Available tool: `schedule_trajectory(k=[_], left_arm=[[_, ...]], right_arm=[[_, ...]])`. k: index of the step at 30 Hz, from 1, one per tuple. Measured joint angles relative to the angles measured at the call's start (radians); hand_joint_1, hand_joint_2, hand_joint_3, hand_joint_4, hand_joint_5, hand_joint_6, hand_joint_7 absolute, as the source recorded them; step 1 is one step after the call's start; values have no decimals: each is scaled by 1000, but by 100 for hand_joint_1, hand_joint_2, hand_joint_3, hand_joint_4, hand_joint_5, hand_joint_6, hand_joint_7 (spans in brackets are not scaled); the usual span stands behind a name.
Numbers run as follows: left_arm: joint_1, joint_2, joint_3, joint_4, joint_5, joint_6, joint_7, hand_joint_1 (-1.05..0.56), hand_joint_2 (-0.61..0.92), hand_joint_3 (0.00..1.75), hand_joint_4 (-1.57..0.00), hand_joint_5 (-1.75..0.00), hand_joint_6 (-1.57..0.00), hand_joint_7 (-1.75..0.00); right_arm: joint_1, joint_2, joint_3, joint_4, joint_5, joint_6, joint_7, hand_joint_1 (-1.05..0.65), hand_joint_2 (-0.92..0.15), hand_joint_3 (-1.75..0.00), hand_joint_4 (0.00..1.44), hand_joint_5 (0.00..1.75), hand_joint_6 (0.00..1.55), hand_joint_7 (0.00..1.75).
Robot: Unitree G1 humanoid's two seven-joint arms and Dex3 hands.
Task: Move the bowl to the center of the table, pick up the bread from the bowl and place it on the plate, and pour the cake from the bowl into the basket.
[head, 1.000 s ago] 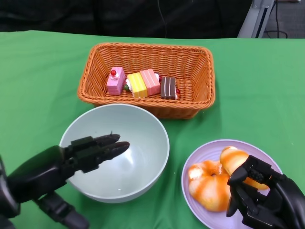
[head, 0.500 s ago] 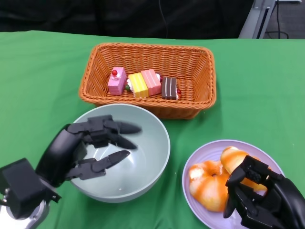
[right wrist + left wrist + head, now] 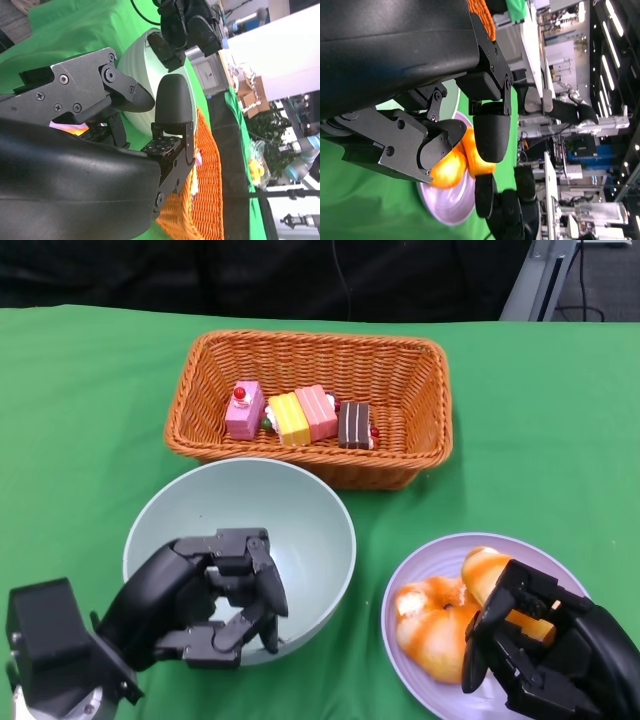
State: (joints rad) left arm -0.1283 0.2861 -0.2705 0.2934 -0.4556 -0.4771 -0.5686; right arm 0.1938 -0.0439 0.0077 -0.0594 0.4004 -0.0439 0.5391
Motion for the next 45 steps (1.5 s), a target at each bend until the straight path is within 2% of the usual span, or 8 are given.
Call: schedule_trajectory(k=[4, 5, 8, 15, 19, 28, 35, 45], left_arm=[[31, -11, 17, -46, 18, 55, -65, 0, 52, 133, -79, -174, -68, -165], [38, -16, 21, -54, 25, 62, -79, 0, 51, 133, -80, -174, -68, -166], [42, -27, 37, -73, 49, 76, -104, -4, 50, 128, -78, -175, -68, -162], [51, -36, 82, -100, 86, 94, -125, -3, 44, 137, -77, -175, -70, -156], [60, -38, 98, -105, 90, 101, -143, -2, 48, 130, -77, -175, -70, -155], [65, -54, 116, -105, 101, 113, -168, -9, 52, 122, -76, -175, -70, -158], [65, -64, 122, -105, 128, 126, -168, -1, 51, 127, -75, -175, -70, -155], [68, -81, 123, -105, 131, 126, -175, -3, 49, 129, -77, -175, -72, -155]], right_arm=[[5, -18, 0, -25, 6, 18, 9, -7, -75, -93, 71, 175, 63, 149], [6, -22, 0, -38, 7, 25, 10, -7, -75, -93, 71, 175, 63, 150], [13, -39, 4, -85, 3, 26, 14, -5, -64, -111, 76, 175, 61, 157], [36, -41, 39, -176, -28, 52, -33, -6, -59, -119, 74, 175, 64, 157], [45, -40, 52, -188, -41, 52, -39, -6, -58, -122, 74, 175, 63, 158], [50, -41, 55, -187, -47, 43, -37, -8, -59, -116, 75, 175, 65, 155], [46, -45, 52, -187, -44, 43, -35, -7, -59, -118, 74, 175, 64, 156], [49, -45, 52, -186, -45, 39, -20, -9, -59, -116, 73, 175, 64, 155]])
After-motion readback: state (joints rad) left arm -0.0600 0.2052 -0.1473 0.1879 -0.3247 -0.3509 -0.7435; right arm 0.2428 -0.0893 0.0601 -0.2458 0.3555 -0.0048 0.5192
